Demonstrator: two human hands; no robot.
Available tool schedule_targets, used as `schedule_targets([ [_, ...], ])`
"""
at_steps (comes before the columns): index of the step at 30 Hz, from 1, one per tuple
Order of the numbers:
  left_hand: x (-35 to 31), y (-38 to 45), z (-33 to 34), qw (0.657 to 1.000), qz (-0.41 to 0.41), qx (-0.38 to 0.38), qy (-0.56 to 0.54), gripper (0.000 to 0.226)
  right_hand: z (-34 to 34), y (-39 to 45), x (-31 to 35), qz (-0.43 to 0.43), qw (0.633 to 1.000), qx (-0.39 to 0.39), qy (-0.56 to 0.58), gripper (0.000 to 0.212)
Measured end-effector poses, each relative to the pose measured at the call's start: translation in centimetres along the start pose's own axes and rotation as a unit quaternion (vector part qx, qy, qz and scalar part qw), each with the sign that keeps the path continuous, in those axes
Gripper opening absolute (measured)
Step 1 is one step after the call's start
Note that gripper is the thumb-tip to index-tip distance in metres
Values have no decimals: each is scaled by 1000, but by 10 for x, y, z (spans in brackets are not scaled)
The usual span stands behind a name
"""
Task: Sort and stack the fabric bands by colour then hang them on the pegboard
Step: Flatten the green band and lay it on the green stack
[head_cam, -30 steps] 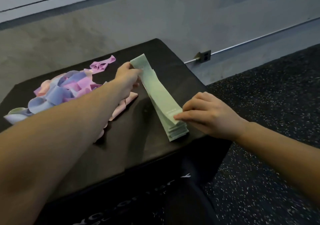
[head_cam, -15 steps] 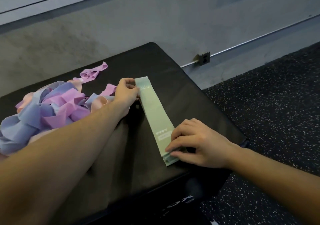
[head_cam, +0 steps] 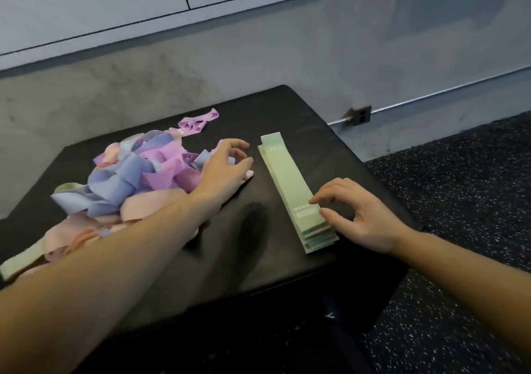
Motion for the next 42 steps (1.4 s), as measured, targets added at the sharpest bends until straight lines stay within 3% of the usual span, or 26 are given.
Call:
schedule_targets([
  [5,9,-59,-66,998,39,-21,32,18,19,27,49,-1,1000,30,-4,12],
  [10,42,-113,-148,996,50,-58,55,25,62,58,109,-23,995,94,0,28],
  [13,74,-143,-191,994,31,-89,48,26,91,76,141,-30,992,119,15,36],
  [23,206,-188,-317,968,-63,-214,116,23,214,129,215,-70,971,229,-26,32],
  [28,265,-180,-345,956,-127,-187,188,22,280,156,244,-90,961,260,-29,26],
  [34,286,-165,-358,938,-123,-165,280,18,348,197,275,-140,950,274,-63,25],
  [42,297,-165,-356,928,-120,-192,296,25,440,254,267,-92,934,333,-88,43],
])
Point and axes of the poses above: each hand's wrist, its own y-axis towards the middle knuckle, its own z-axis out of the palm, x = y × z, the point moved 10 cm from there along y, towards the middle knuckle, and after that the axes turned 5 degrees about -z, right-handed, at the moved point
